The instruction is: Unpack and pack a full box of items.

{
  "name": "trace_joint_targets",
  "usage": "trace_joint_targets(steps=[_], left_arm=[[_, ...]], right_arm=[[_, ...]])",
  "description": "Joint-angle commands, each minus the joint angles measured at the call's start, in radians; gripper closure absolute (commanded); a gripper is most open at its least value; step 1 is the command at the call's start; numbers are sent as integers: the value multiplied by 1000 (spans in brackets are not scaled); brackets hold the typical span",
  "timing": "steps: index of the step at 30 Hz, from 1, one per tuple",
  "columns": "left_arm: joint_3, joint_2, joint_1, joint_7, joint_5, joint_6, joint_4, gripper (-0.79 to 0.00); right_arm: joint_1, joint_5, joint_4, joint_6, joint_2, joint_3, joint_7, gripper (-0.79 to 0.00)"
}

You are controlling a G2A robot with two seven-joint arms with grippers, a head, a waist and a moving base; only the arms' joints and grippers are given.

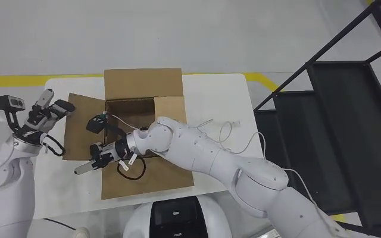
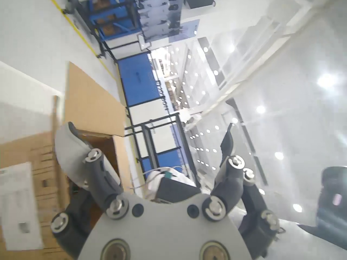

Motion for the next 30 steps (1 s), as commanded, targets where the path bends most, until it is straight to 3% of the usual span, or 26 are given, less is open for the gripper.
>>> trace_joint_targets(steps=[1, 5, 10, 16, 19, 24, 30], left_arm=[[-4, 2, 9, 60, 97, 18, 13, -785], [19, 4, 8, 97, 197, 62, 54, -785], [87, -1, -6, 96, 261, 65, 107, -785], [184, -14, -52, 129, 299, 57, 183, -785], [204, -18, -66, 111, 263, 49, 206, -785], [222, -21, -73, 78, 226, 45, 220, -785], [200, -13, -59, -41, 165, 2, 188, -785]], right_arm=[[-1, -4, -14, 8, 7, 20, 2, -785], [-12, -30, -77, 6, 41, 77, 3, -785], [-85, -61, -235, 4, 134, 225, 62, -785], [-333, -145, -610, 110, 276, 515, 184, -785], [-457, -167, -757, 153, 319, 629, 249, -785], [-603, -164, -902, 195, 361, 747, 317, -785], [-635, -159, -942, 165, 383, 768, 416, -785]])
